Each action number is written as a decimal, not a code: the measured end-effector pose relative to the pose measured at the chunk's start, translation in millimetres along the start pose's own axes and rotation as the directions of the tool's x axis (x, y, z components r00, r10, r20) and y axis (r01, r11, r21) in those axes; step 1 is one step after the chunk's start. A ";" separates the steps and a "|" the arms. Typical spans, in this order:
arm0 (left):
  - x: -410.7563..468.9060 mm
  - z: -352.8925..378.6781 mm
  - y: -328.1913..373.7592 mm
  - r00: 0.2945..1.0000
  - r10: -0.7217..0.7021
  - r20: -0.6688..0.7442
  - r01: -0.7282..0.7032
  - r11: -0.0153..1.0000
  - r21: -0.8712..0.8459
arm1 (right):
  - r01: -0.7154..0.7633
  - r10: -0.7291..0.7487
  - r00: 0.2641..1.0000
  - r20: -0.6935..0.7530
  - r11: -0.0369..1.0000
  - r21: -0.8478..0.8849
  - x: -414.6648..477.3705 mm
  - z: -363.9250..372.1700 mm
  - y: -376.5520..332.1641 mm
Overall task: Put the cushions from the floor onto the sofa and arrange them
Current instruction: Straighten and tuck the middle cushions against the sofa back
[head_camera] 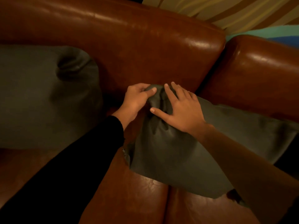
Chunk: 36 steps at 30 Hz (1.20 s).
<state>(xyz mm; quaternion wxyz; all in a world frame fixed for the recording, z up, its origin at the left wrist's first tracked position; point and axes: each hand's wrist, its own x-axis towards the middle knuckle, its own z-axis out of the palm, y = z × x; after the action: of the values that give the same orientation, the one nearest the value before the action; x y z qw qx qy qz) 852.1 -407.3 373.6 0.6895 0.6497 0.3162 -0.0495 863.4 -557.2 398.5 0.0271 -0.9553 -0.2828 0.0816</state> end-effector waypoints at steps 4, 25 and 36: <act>5.6 -5.5 27.5 0.989 0.070 -0.132 -0.071 0.997 0.000 | -0.008 0.008 1.000 -0.014 1.000 0.029 -3.7 -2.5 -0.8; -32.5 -21.7 21.2 0.984 0.179 0.019 -0.179 0.968 0.173 | -0.024 0.027 0.998 -0.062 0.998 0.051 -57.8 -4.4 53.0; -82.6 -0.2 -35.6 0.446 0.824 0.350 -0.711 0.088 0.698 | 0.363 -0.411 0.854 -0.319 0.910 -0.200 -104.0 26.4 46.9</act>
<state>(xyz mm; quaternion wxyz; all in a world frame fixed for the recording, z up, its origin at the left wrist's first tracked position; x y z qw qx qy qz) 769.3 -440.7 384.2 0.2337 0.9408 -0.0826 0.2312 798.0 -653.0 382.5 0.0299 -0.8771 -0.4647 -0.1177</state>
